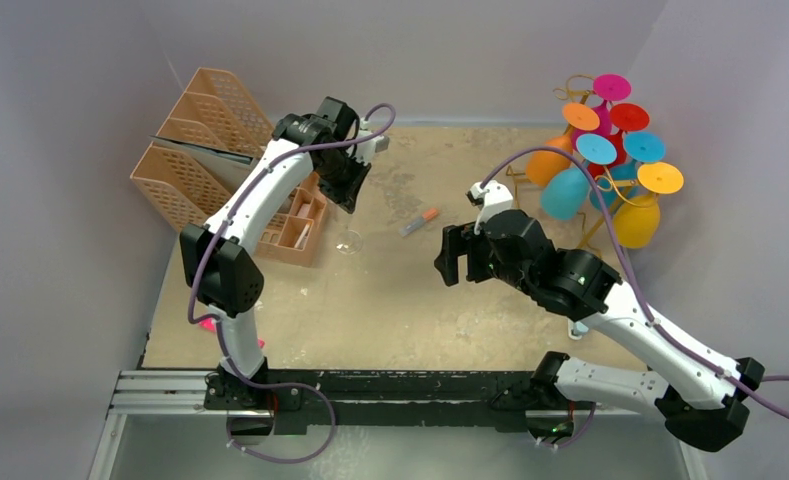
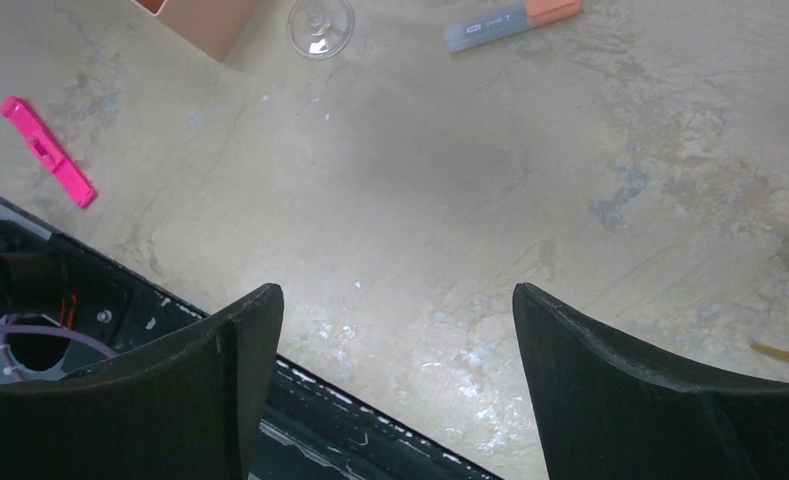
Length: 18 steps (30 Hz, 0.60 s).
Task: Take the wine glass off the wine glass rack
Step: Place the wine glass at the center of the board.
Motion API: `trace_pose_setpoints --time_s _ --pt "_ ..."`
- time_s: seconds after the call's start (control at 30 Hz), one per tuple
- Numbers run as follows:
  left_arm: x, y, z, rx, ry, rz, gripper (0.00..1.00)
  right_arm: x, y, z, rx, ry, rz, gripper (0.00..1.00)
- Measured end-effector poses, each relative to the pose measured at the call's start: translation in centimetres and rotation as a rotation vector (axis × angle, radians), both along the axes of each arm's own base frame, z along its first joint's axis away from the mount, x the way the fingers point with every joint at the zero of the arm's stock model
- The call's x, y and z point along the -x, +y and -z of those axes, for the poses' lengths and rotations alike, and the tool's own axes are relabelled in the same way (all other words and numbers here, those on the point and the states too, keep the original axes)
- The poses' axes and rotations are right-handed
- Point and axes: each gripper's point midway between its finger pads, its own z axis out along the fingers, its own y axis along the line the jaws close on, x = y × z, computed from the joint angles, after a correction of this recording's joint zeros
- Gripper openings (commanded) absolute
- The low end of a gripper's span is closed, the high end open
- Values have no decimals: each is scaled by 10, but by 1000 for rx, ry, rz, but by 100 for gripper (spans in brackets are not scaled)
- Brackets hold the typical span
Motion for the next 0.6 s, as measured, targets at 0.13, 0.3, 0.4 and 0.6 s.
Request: trace_pose_setpoints --time_s 0.13,0.3,0.4,0.6 --pt "0 0 0 0 0 0 3 -2 -3 0 19 -12 3 87" --pt "0 1 0 -4 0 0 28 -6 -1 -5 47 -22 -2 90" --pt "1 2 1 -9 6 -3 37 -10 1 -15 50 -42 -8 90" --pt "1 2 -3 -4 -4 -6 71 -10 6 -29 33 -60 -38 92"
